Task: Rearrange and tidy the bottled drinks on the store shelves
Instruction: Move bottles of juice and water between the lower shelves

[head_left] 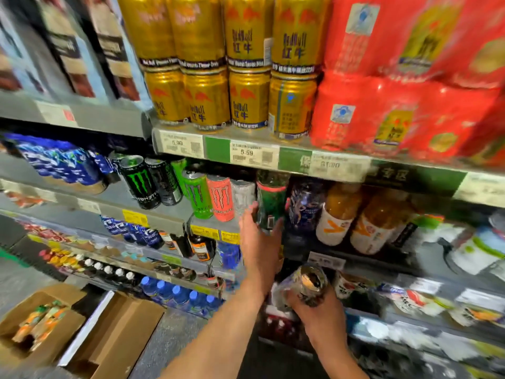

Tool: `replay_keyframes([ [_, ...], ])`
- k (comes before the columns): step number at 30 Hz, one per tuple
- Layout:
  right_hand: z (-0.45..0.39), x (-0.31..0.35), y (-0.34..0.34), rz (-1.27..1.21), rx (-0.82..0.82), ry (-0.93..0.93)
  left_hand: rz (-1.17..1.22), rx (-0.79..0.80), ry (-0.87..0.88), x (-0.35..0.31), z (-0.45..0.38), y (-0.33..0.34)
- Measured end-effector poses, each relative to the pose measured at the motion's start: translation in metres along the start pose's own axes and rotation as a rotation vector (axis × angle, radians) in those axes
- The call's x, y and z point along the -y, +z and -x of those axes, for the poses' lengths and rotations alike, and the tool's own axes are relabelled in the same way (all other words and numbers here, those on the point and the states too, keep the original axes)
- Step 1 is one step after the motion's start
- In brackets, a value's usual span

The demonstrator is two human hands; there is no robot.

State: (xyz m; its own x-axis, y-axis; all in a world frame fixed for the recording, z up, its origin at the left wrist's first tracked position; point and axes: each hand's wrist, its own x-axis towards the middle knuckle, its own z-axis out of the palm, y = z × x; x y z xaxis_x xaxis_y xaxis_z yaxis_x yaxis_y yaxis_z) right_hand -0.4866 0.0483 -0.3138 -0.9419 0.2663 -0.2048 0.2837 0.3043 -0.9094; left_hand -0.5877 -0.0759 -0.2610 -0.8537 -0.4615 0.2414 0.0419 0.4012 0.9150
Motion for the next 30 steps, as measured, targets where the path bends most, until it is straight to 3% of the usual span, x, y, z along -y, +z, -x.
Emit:
replay_keyframes([
  [4,0.003,-0.005,-0.013,-0.024,-0.036,-0.042,-0.028,0.02,-0.126,-0.023,-0.014,0.016],
  [11,0.002,0.003,-0.048,-0.111,-0.048,0.017,-0.063,-0.138,-0.119,-0.036,-0.021,0.031],
  [19,-0.002,-0.009,-0.056,-0.155,-0.035,-0.055,-0.032,-0.136,-0.1,-0.039,-0.011,0.024],
  [24,-0.004,0.009,-0.05,-0.227,-0.027,-0.094,0.135,-0.108,-0.161,-0.037,0.007,0.004],
  [30,-0.007,0.05,-0.037,-0.177,-0.039,-0.305,0.409,-0.104,-0.22,-0.028,0.022,-0.038],
])
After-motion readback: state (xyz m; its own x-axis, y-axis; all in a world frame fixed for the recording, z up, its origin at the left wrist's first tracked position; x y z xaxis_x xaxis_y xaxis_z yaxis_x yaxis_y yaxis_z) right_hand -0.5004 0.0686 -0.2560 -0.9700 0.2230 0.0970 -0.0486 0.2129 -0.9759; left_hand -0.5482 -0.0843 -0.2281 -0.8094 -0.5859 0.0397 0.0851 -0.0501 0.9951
